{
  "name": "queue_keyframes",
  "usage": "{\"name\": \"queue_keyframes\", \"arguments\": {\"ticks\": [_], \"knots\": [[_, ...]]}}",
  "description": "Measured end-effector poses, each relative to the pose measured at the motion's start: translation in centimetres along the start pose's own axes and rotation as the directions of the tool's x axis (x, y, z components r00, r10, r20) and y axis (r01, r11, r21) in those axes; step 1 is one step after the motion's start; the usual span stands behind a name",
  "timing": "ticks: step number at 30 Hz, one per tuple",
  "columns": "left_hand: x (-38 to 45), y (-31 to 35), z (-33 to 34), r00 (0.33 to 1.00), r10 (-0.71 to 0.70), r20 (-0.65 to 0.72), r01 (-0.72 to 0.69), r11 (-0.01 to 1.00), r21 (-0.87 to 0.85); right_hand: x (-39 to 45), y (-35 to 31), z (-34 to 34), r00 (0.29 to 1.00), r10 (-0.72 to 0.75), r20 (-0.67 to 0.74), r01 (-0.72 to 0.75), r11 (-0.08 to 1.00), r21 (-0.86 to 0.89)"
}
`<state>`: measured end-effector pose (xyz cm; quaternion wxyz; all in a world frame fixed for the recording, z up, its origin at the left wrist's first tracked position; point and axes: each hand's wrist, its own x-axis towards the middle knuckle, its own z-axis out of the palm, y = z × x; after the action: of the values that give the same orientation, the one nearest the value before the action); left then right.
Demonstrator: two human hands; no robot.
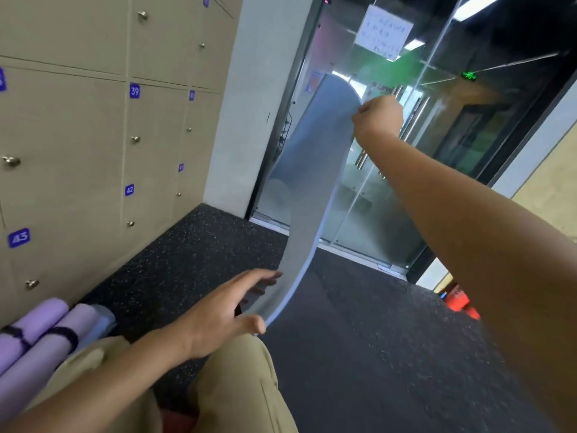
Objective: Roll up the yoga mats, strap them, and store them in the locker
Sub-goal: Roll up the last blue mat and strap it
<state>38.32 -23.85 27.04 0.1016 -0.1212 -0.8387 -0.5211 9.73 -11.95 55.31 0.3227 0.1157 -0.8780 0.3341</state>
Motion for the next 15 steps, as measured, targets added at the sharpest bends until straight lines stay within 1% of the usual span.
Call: {"name": "queue_keyframes", "arguments": {"ticks": [2,4,5,7,9,13,15], "knots": [[-0.8,0.2,-0.3,0.999,0.051,-0.018,-0.051,0.999,-0.012,-0.1,-0.2,-0.4,1.0,0.03,-0.008,-0.03,1.0,-0.001],[-1.3,-0.1,-0.6,0.997,0.066,-0.04,-0.064,0.996,0.063,-0.4,-0.2,-0.8,0.997,0.07,-0.021,-0.07,0.998,0.004],[-1.4,-0.4,-0.7,0.996,0.06,-0.071,-0.051,0.992,0.12,-0.5,-0.2,-0.8,0.995,0.095,-0.027,-0.095,0.995,0.013],[-1.4,-1.3,-0.7,0.982,0.07,-0.178,-0.026,0.971,0.237,-0.7,0.0,-0.7,0.99,0.138,-0.03,-0.136,0.989,0.05],[-1.1,-1.6,-0.7,0.961,0.109,-0.254,-0.031,0.957,0.29,-0.8,0.5,-0.5,0.983,0.179,-0.03,-0.175,0.978,0.109],[-1.1,-1.0,-2.8,0.951,0.154,-0.269,-0.048,0.93,0.366,-1.4,2.5,-0.3,0.972,0.237,-0.004,-0.229,0.943,0.242],[-1.2,0.2,-4.5,0.949,0.173,-0.263,-0.062,0.922,0.381,-1.9,4.4,0.1,0.957,0.289,0.02,-0.281,0.91,0.303]]}}
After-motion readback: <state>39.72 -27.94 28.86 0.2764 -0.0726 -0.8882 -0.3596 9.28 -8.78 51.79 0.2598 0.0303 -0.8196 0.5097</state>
